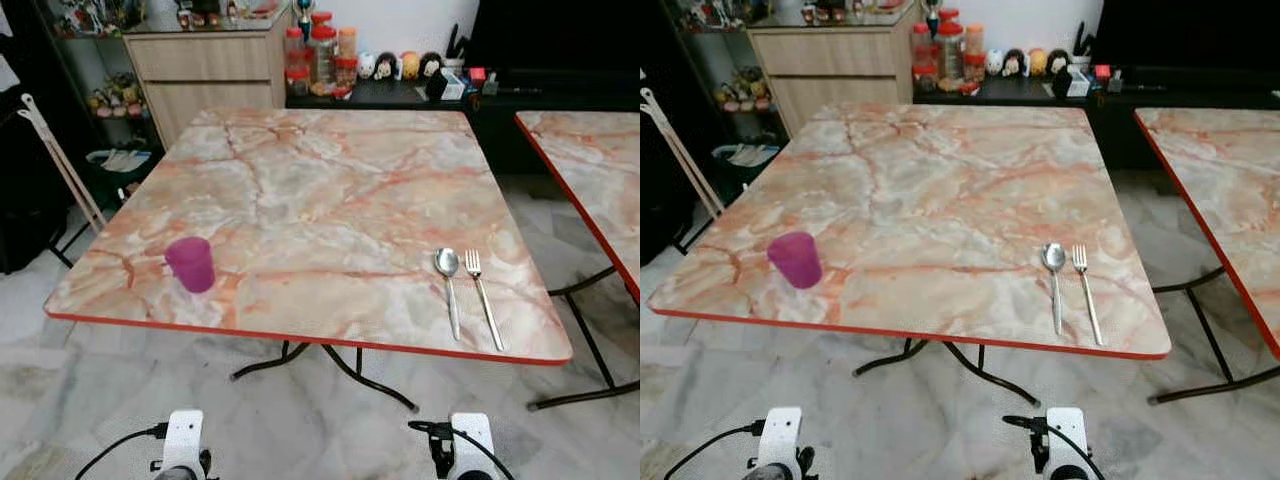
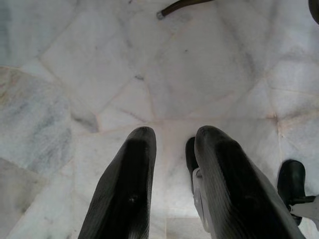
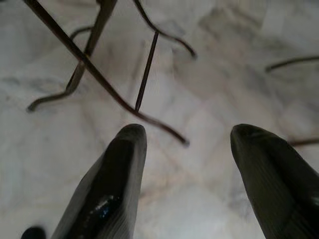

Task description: Setting the table

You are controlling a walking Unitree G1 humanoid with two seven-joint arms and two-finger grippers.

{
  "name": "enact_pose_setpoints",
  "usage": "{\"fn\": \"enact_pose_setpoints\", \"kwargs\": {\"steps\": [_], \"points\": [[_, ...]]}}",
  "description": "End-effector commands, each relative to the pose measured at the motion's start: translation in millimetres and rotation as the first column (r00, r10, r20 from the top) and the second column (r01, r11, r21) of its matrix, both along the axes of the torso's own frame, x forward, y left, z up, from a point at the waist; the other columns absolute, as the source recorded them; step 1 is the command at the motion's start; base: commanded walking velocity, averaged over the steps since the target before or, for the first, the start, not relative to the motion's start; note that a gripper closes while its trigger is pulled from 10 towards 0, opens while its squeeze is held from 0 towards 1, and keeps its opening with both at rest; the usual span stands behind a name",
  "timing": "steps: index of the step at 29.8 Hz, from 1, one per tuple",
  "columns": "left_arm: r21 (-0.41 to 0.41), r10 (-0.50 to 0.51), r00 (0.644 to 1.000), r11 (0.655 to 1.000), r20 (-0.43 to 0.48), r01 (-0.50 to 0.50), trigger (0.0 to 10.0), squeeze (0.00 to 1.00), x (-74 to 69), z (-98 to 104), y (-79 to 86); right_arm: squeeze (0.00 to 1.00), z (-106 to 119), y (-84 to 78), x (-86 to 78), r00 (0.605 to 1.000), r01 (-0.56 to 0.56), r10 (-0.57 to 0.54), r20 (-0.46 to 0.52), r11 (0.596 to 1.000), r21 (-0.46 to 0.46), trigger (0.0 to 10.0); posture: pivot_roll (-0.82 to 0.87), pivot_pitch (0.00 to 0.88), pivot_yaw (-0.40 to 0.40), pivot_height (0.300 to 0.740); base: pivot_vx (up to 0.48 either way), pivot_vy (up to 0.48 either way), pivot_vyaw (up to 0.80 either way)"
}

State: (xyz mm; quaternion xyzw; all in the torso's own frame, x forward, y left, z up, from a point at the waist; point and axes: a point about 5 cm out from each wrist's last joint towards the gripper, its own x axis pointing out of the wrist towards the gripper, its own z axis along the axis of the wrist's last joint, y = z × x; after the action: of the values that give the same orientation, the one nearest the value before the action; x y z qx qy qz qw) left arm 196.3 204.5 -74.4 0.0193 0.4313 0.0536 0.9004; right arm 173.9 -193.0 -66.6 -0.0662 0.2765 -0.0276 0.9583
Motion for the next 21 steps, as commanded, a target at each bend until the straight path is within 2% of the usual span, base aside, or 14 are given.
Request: {"fn": "enact_pose_setpoints", "kwargs": {"steps": [1,2,4,7,9,12,16,21], "points": [[0.008,0.002,1.000,1.000,-0.007,-0.002,10.0,0.00,-1.1,0,2.4,0.00,5,-3.4,2.0,0.999,-0.010,0.012,0.049,1.000,-0.028,10.0,-0.07,0.000,0.016,0.740,0.000,0.000,0.00],[0.008,0.002,1.000,1.000,-0.007,-0.002,10.0,0.00,-1.1,0,2.4,0.00,5,-3.4,2.0,0.999,-0.010,0.012,0.049,1.000,-0.028,10.0,-0.07,0.000,0.016,0.740,0.000,0.000,0.00],[0.005,0.006,1.000,1.000,-0.004,-0.006,10.0,0.00,-0.2,0,1.7,0.00,12,-5.8,-3.1,0.991,-0.038,0.048,0.126,0.996,-0.077,10.0,-0.09,0.000,0.015,0.740,0.000,0.000,0.00],[0.003,0.010,1.000,1.000,-0.003,-0.010,10.0,0.00,0.3,0,1.1,0.00,18,-6.9,-3.3,0.984,-0.041,0.060,0.170,0.993,-0.113,10.0,-0.10,0.000,0.017,0.740,0.000,0.000,0.00],[0.002,0.008,1.000,1.000,-0.001,-0.008,10.0,0.00,1.7,1,-0.4,0.00,28,-6.7,1.2,0.968,-0.047,0.080,0.239,0.989,-0.139,10.0,-0.12,0.000,0.022,0.740,0.000,0.000,0.00],[0.001,0.006,1.000,1.000,0.000,-0.006,10.0,0.00,2.1,1,-1.2,0.00,31,-7.3,2.3,0.962,-0.044,0.080,0.260,0.989,-0.142,10.0,-0.12,0.000,0.022,0.740,0.000,0.000,0.00],[-0.004,-0.022,1.000,1.000,-0.001,0.022,10.0,0.00,3.8,0,-9.6,0.00,56,0.9,13.4,0.914,-0.097,0.161,0.373,0.978,-0.183,10.0,-0.14,0.000,0.015,0.740,0.000,0.000,0.00],[-0.009,-0.022,1.000,1.000,-0.001,0.022,10.0,0.00,3.8,0,-11.7,0.00,74,6.2,20.3,0.882,-0.102,0.183,0.435,0.974,-0.202,10.0,-0.15,0.000,0.007,0.740,0.000,0.000,0.00]]}}
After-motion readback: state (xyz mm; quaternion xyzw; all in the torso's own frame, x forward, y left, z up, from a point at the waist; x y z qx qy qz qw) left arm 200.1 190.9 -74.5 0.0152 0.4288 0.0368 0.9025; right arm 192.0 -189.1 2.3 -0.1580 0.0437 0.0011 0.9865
